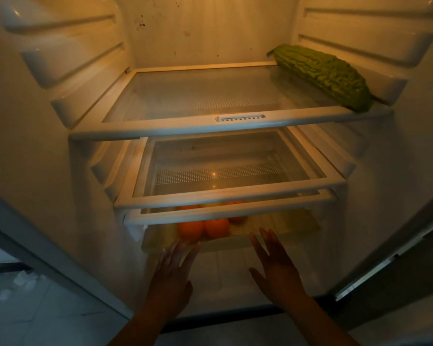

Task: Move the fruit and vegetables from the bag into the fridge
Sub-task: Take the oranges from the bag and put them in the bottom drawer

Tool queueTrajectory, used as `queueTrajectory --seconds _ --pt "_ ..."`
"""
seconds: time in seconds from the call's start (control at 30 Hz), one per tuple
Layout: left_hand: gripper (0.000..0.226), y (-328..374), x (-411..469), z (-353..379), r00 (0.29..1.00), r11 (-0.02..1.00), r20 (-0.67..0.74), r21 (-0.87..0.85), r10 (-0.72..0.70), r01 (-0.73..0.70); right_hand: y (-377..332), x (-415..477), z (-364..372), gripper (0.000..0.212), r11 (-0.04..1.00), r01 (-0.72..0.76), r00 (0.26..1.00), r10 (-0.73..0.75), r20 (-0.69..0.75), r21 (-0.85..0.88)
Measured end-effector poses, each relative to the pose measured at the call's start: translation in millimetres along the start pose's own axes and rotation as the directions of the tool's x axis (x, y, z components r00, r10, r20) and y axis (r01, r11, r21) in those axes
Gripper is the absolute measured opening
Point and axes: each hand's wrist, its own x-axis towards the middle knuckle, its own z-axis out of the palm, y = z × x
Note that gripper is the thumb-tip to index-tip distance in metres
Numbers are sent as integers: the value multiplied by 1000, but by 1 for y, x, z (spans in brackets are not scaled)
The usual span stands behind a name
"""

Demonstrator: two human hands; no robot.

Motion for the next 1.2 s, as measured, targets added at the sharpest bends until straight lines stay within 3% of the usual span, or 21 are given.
queueTrajectory --seconds 0.1,0.23,0.3,0.5,0.7,0.8,0.9,1.2 --pt "103 -1 0 -5 999 999 27 -2 -39 39 -1 2 -9 79 999 -18 1000 18 -2 27" --pt "69 6 1 -15 993 980 19 -161 -117 118 -2 -4 -11 64 982 -49 998 53 -19 183" --pt "63 14 -4 -21 987 960 -15 -234 -160 152 -5 -10 -13 60 956 -85 996 92 -13 279" --pt "54 43 -40 -26 978 910 35 -359 -208 206 -19 -43 -29 57 898 -113 993 93 68 424" --pt "43 82 -83 -20 970 866 61 -441 -233 236 -31 -90 -48 60 911 -187 951 75 298 368" --pt "43 95 -101 -19 961 875 150 -400 -234 275 -36 -118 -56 62 899 -224 929 80 362 375" --pt "46 102 -116 -22 956 906 211 -330 -203 265 -42 -143 -67 63 874 -246 934 98 343 419" --pt "43 112 -163 -37 980 930 163 -329 -115 164 -74 -202 -102 57 853 -282 941 157 300 439"
